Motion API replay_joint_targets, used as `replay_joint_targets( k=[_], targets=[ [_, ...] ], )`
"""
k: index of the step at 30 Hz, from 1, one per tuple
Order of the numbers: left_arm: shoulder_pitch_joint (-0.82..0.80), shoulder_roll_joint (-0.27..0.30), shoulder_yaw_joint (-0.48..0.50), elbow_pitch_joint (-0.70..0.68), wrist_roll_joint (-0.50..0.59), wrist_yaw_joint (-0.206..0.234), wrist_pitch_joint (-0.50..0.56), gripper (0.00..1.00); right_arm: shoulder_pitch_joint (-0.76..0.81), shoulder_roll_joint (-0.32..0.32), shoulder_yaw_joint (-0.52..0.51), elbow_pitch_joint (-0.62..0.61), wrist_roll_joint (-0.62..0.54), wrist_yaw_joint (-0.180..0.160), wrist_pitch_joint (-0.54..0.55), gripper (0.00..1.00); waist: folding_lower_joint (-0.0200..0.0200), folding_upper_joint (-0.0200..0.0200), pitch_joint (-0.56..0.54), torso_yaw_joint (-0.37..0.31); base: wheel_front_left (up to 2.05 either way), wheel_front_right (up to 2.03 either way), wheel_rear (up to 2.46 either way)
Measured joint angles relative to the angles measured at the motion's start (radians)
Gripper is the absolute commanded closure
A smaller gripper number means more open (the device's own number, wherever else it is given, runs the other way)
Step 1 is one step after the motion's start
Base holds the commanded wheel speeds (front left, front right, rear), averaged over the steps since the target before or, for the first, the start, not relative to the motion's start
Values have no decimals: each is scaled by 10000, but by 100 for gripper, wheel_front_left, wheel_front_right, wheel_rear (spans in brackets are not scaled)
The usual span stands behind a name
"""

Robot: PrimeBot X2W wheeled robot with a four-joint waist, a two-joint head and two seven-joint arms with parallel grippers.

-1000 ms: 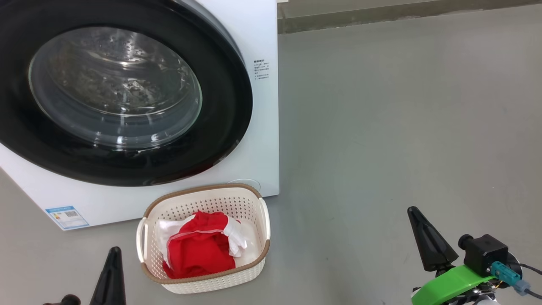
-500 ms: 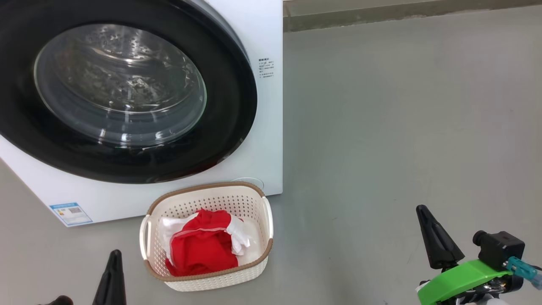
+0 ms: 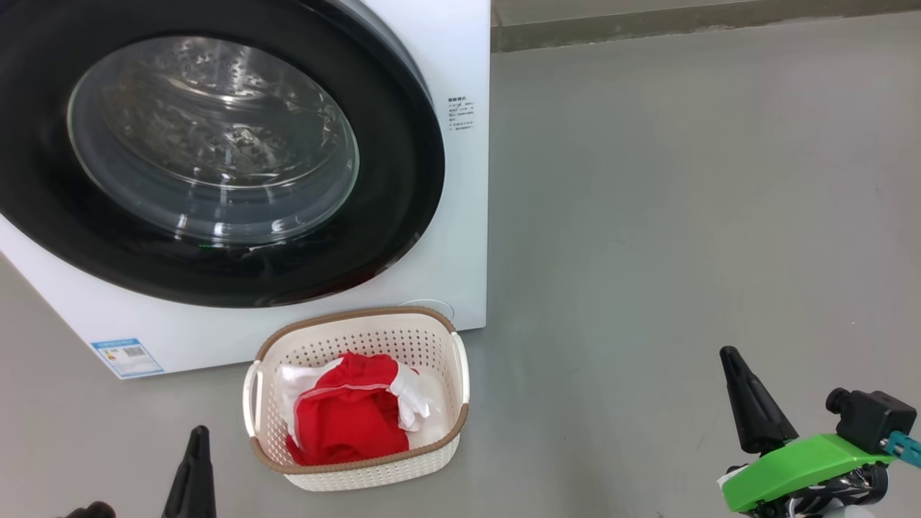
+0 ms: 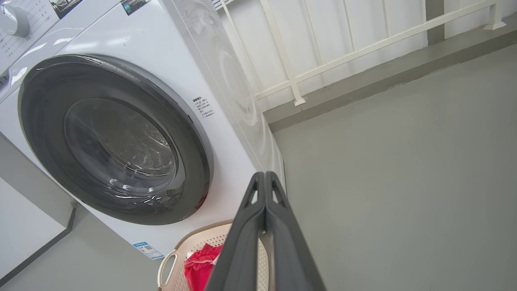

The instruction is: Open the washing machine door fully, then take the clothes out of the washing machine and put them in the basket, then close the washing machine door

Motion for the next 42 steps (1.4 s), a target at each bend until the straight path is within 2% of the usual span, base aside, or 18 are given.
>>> replay_joint_targets(
  k=[42],
  targets=[
    [-613,36,-109,491,-4811,-100,1223,100,-133,150,-656,79,4784,-29,1191,100,-1,0,84,390,0,0,0]
  ],
)
